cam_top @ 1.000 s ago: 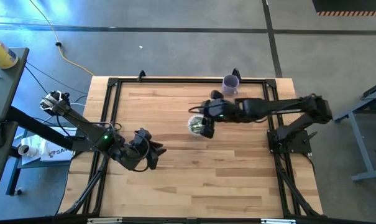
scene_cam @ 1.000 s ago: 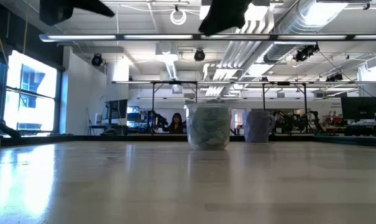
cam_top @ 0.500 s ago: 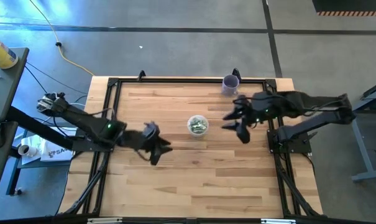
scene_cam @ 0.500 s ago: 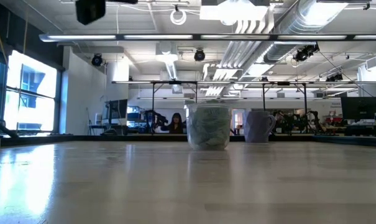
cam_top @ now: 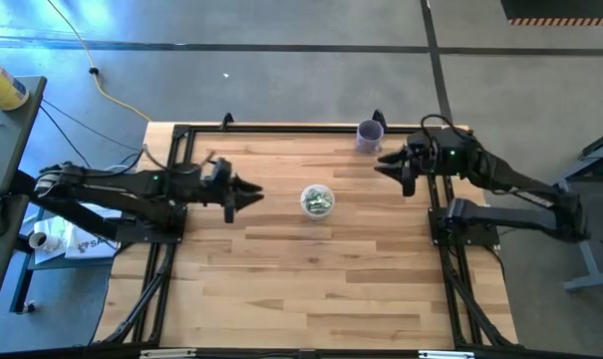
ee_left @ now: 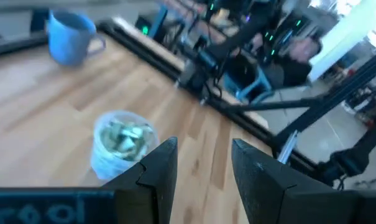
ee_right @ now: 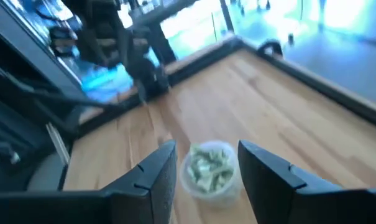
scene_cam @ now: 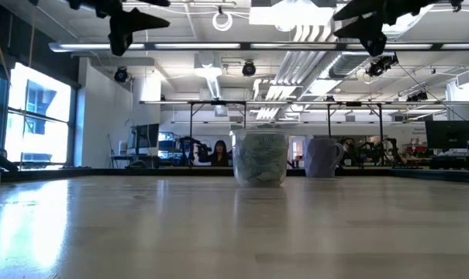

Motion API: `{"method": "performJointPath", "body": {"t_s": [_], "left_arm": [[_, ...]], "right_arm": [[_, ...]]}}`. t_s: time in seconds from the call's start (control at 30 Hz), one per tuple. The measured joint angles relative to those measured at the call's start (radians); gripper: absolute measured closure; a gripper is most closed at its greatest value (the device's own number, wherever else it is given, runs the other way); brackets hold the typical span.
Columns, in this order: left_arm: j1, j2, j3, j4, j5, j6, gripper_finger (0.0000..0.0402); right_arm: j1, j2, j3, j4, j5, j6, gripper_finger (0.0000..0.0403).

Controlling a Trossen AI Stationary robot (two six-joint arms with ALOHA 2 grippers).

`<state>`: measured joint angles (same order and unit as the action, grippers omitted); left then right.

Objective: Pick and place Stevia / Truvia into bins
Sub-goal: Return to Home Position

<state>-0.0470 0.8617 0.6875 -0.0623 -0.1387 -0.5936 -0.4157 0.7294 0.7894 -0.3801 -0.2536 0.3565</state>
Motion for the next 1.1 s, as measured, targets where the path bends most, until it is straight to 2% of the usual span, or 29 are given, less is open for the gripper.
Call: {"method": "performJointPath", "body": {"t_s": [0.07,0.13,0.27,0.33,0.4,0.5,0.6,0.77,0.9,0.97,1.1], "left_arm": [[0.015,-0.067,-0.061,0.053,-0.013,0.024,0.0218],[0.014,-0.128,-0.119,0.068,-0.060,0.024,0.0218],[0.014,-0.237,-0.210,0.061,-0.109,0.009,0.0218],[0.014,-0.287,-0.243,0.056,-0.112,0.012,0.0218],[0.014,-0.338,-0.271,0.021,-0.109,0.013,0.0218],[0.014,-0.426,-0.316,-0.026,-0.109,0.003,0.0218],[0.014,-0.525,-0.364,-0.046,-0.108,-0.012,0.0218],[0.014,-0.682,-0.413,-0.133,-0.084,-0.013,0.0218],[0.014,-0.802,-0.426,-0.216,-0.050,-0.013,0.0218],[0.014,-0.856,-0.434,-0.242,-0.022,-0.010,0.0218],[0.014,-0.853,-0.444,-0.263,0.075,0.016,0.0218]], "right_arm": [[-0.052,-0.039,-0.060,0.067,-0.038,-0.013,0.0242],[-0.082,-0.064,-0.104,0.090,-0.032,-0.008,0.0241],[-0.125,-0.100,-0.160,0.038,0.104,0.095,0.0237],[-0.130,-0.113,-0.179,0.013,0.104,0.151,0.0236],[-0.130,-0.126,-0.198,0.049,0.022,0.101,0.0236],[-0.149,-0.149,-0.238,0.121,-0.169,0.061,0.0239],[-0.171,-0.178,-0.293,0.214,-0.252,0.081,0.0243],[-0.194,-0.230,-0.404,0.420,-0.278,0.142,0.0247],[-0.194,-0.264,-0.514,0.700,-0.265,0.212,0.0244],[-0.193,-0.269,-0.573,0.875,-0.229,0.245,0.0241],[-0.179,-0.271,-0.684,1.124,-0.098,0.250,0.0241]]}}
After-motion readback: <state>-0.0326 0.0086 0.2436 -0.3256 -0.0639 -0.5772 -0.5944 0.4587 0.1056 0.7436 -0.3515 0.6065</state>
